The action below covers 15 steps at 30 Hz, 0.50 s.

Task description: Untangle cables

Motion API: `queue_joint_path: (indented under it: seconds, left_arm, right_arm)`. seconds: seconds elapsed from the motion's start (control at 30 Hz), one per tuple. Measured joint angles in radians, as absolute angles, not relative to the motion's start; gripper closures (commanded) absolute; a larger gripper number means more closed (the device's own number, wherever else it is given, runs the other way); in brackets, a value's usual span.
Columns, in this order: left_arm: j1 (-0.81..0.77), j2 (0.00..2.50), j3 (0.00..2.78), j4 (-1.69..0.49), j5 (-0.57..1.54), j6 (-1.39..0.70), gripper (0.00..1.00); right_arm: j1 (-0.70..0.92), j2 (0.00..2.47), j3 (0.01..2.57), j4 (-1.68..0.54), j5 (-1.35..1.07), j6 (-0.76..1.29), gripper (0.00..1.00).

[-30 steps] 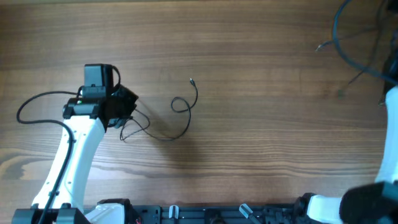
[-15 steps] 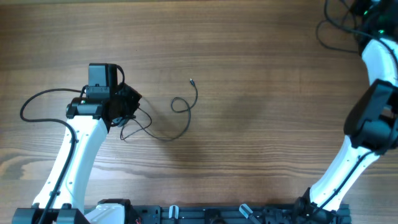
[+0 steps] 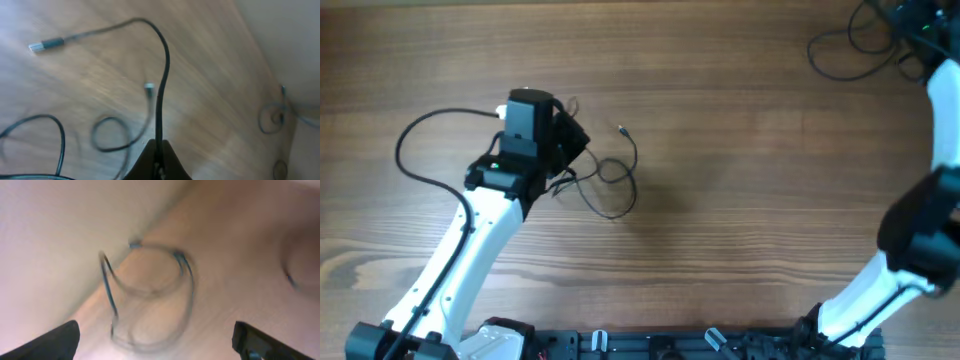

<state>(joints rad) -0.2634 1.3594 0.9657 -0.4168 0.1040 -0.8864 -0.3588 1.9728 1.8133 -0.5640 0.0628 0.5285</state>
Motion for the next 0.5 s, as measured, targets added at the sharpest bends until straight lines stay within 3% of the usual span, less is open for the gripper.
queue_joint_path:
  seconds: [0.13, 0.2, 0.3, 0.37, 0.4, 0.43, 0.47, 0.5]
  left_arm:
    - [-0.371, 1.361, 0.966, -0.380, 0.102, -0.886, 0.96]
    - [-0.403, 1.369, 0.966, -0.380, 0.102, -0.886, 0.96]
    - [-0.432, 1.398, 0.966, -0.367, 0.097, -0.887, 0.95]
    - [-0.451, 1.414, 0.965, -0.294, 0.099, -0.889, 0.84]
    - [-0.467, 1.420, 0.964, -0.233, 0.112, -0.893, 0.61]
    - [-0.485, 1.421, 0.964, -0.207, 0.123, -0.897, 0.27]
    - [-0.496, 1.422, 0.964, -0.207, 0.129, -0.896, 0.00]
    - [-0.499, 1.422, 0.964, -0.213, 0.129, -0.879, 0.00]
  right_arm:
    - [-0.359, 1.909, 1.804, -0.996, 0.073, 0.719, 0.00]
    - [-0.358, 1.924, 1.760, -1.103, 0.072, 0.762, 0.00]
    - [-0.323, 1.928, 1.668, -1.145, -0.004, 0.666, 0.00]
    - [-0.244, 1.930, 1.585, -1.090, -0.133, 0.536, 0.00]
    - [-0.184, 1.931, 1.526, -1.040, -0.237, 0.467, 0.00]
    - [-0.139, 1.931, 1.478, -0.991, -0.327, 0.422, 0.00]
    - [-0.093, 1.932, 1.428, -0.921, -0.405, 0.396, 0.00]
    - [-0.056, 1.932, 1.391, -0.882, -0.449, 0.383, 0.00]
